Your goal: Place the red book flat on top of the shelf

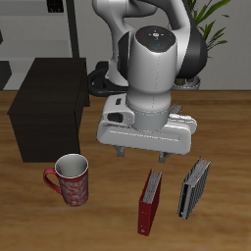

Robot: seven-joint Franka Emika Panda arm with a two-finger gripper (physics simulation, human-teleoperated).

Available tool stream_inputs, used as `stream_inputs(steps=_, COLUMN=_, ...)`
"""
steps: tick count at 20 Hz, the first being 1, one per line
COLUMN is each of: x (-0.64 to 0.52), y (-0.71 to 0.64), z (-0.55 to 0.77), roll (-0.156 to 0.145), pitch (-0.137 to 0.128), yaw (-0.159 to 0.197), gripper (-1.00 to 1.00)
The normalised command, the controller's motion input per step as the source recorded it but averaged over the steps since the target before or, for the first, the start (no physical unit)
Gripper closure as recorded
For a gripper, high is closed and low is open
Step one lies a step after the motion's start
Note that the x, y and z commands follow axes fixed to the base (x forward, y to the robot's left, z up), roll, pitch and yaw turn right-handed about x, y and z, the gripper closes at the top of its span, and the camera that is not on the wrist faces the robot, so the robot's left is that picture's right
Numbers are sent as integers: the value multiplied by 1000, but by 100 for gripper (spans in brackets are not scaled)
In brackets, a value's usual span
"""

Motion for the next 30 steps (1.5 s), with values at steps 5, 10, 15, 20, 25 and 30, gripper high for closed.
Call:
stream_inputs(steps=5, x=13, y=-72, z=-129, roll=-5, pitch=-10, yaw=-9, gripper=-100)
stream_inputs(steps=10, x=31, y=-37, z=-214, roll=-9, pitch=5, yaw=-3, gripper=-100)
stream_inputs(steps=15, x=51, y=0, z=-218, roll=-2, pitch=15, yaw=-8, gripper=-100)
stream_inputs(steps=20, x=28, y=58, z=-194, roll=3, pitch=13, yaw=-3, gripper=-100)
stream_inputs(steps=25, x=26, y=192, z=-293, roll=26, pitch=28, yaw=3, gripper=-100)
stream_inputs(steps=30, x=12, y=46, z=-139, roll=5, pitch=21, yaw=-6, gripper=-100)
